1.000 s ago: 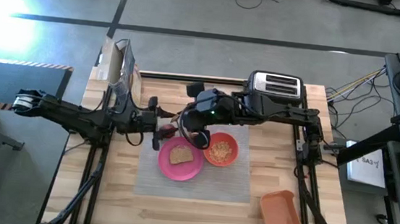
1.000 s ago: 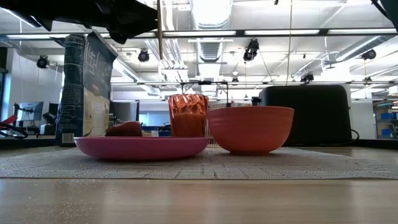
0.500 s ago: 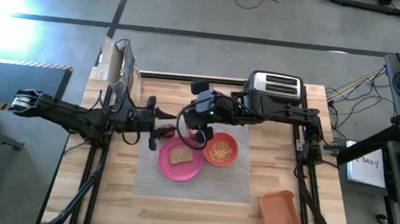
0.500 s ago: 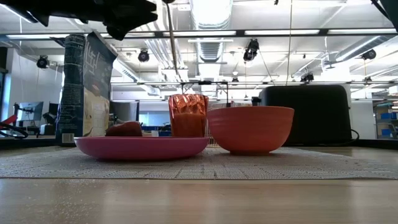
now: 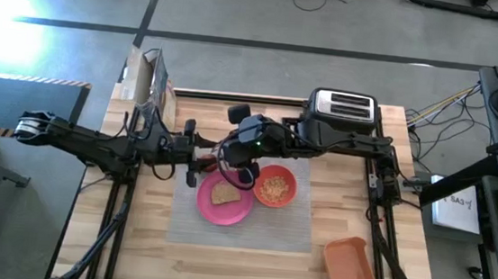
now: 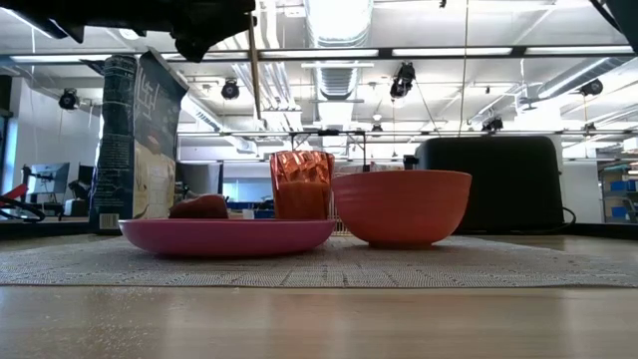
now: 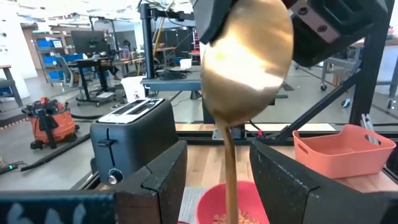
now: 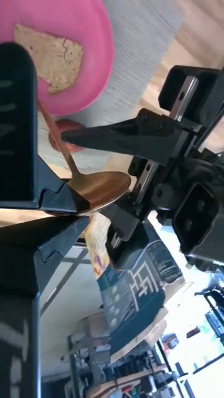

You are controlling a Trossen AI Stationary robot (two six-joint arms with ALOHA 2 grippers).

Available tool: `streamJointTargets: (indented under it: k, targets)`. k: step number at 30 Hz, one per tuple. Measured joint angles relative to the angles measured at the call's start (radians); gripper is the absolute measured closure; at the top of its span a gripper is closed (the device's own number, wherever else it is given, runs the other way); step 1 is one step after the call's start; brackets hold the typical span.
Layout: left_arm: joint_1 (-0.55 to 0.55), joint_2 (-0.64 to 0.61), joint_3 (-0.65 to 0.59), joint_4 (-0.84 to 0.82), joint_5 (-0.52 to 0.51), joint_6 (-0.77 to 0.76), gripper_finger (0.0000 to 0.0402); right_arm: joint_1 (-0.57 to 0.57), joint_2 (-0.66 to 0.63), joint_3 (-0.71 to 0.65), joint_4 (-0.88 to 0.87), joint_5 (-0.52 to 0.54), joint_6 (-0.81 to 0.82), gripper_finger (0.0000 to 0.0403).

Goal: Arrange a breakfast setting
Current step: Put the gold spoon to the right of the orange bowl on the table mat

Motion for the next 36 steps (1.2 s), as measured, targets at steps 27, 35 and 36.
streamJointTargets:
  k: [27, 35, 36]
  targets:
    - [0.0, 0.003, -0.002, -0.007, 0.016, -0.006, 0.0396, 0.0, 0.008, 0.0, 0.006, 0.004, 0.124, 0.0391]
    - [0.0, 0.002, -0.003, -0.001, 0.017, -0.012, 0.0398, 0.0, 0.006, 0.001, -0.097, 0.004, 0.209, 0.0325]
    - [0.0, 0.002, -0.003, -0.004, 0.017, -0.014, 0.0399, 0.0, 0.006, 0.001, -0.101, 0.004, 0.226, 0.0314]
